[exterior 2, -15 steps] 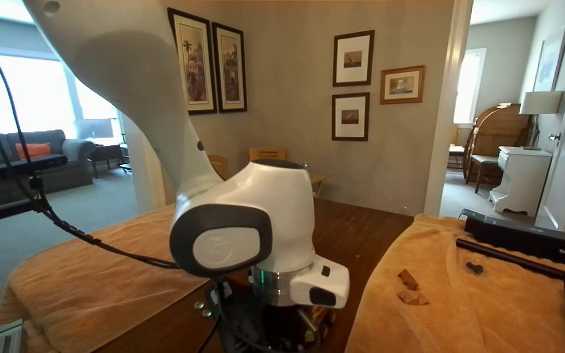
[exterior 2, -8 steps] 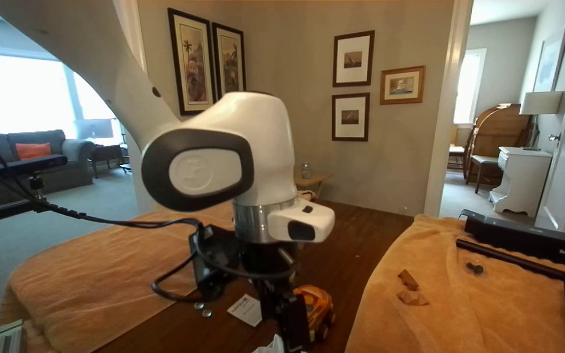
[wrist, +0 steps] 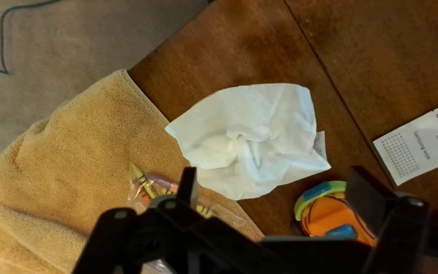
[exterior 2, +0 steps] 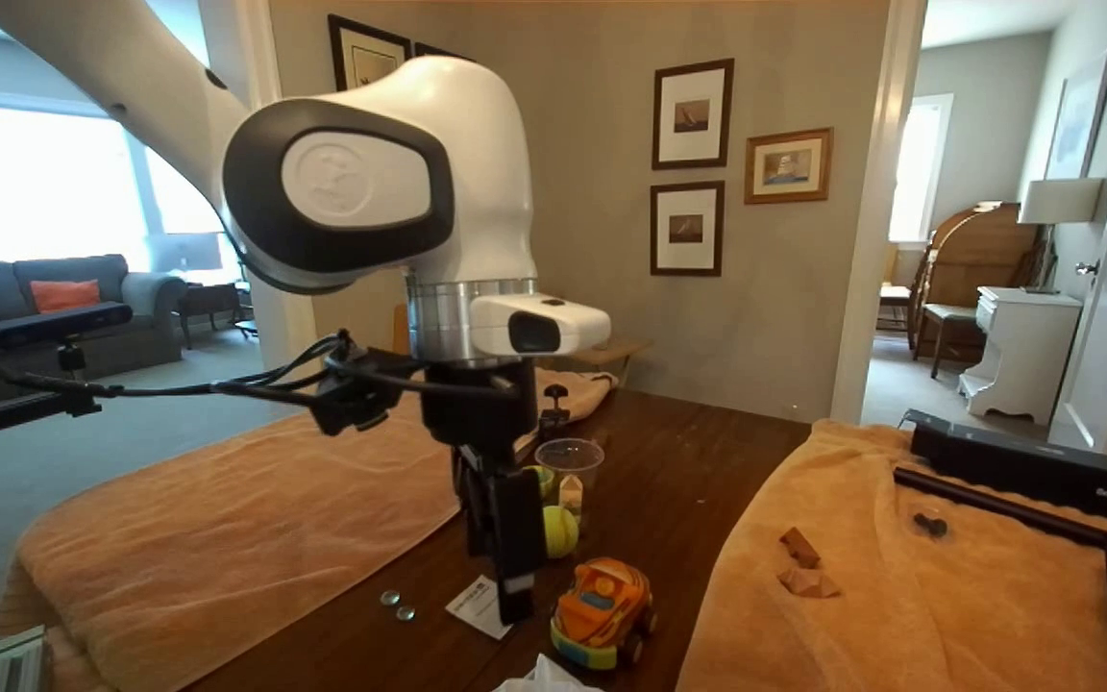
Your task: Use the napkin to wipe the table
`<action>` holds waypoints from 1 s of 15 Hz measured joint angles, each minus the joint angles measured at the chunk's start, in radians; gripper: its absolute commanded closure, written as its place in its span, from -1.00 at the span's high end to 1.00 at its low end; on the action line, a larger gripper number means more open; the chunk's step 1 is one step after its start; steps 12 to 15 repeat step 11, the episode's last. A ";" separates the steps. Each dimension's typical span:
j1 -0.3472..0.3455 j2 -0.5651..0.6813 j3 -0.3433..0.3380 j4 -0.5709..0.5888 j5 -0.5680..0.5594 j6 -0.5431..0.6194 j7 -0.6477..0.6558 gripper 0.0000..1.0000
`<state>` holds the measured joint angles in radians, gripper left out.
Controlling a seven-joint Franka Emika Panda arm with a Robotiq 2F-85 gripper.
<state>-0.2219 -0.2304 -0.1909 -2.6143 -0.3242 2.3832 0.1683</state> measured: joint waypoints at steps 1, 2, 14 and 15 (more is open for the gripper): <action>-0.001 -0.017 0.008 -0.006 0.000 -0.024 0.001 1.00; -0.003 -0.039 0.018 -0.010 0.000 -0.060 0.006 1.00; -0.005 -0.233 0.066 -0.055 0.001 -0.250 0.021 1.00; -0.005 -0.233 0.066 -0.055 0.001 -0.250 0.021 1.00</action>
